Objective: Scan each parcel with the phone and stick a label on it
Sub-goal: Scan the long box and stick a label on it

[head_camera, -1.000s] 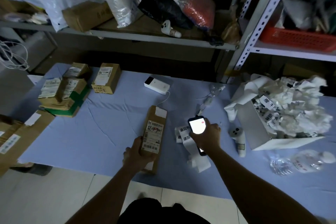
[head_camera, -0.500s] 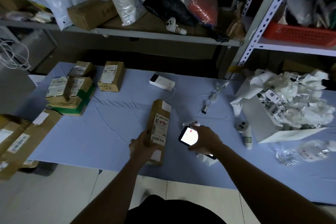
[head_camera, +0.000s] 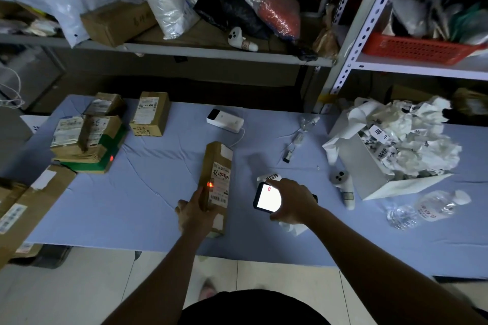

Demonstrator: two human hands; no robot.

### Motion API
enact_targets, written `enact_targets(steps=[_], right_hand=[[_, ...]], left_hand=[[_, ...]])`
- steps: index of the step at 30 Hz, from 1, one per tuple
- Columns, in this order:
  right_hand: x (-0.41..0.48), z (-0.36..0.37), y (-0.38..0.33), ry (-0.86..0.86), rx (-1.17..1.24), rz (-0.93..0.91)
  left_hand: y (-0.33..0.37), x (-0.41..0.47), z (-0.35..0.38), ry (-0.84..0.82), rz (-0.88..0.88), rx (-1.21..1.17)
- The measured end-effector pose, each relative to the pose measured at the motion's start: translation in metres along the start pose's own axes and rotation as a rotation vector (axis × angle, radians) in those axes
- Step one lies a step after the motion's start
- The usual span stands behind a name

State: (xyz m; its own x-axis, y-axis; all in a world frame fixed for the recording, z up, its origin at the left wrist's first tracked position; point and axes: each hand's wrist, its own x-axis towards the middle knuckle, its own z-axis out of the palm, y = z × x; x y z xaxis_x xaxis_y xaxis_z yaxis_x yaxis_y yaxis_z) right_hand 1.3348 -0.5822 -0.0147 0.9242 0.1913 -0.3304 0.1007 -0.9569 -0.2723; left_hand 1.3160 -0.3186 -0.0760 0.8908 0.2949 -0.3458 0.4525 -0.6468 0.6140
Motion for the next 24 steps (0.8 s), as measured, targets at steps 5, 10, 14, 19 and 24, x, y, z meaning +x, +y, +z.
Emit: enact_targets(steps=[5, 10, 14, 19, 24], right_hand=[[-0.001, 0.004, 0.012, 0.055, 0.114, 0.077], [-0.011, 0.018, 0.048, 0.272, 0.311, 0.335], [-0.021, 0.034, 0.084, 0.263, 0.349, 0.533], [-0.015, 0.052, 0.109, 0.235, 0.384, 0.608], [-0.003, 0.062, 0.118, 0.186, 0.299, 0.520]], left_hand=[[-0.004, -0.002, 0.003, -0.059, -0.014, -0.155], [0.001, -0.013, 0.013, -0.122, 0.064, -0.222], [0.011, -0.016, 0.020, -0.140, 0.082, -0.179], [0.021, -0.016, 0.029, -0.092, 0.038, -0.122], [0.023, -0.018, 0.032, -0.033, -0.023, -0.026]])
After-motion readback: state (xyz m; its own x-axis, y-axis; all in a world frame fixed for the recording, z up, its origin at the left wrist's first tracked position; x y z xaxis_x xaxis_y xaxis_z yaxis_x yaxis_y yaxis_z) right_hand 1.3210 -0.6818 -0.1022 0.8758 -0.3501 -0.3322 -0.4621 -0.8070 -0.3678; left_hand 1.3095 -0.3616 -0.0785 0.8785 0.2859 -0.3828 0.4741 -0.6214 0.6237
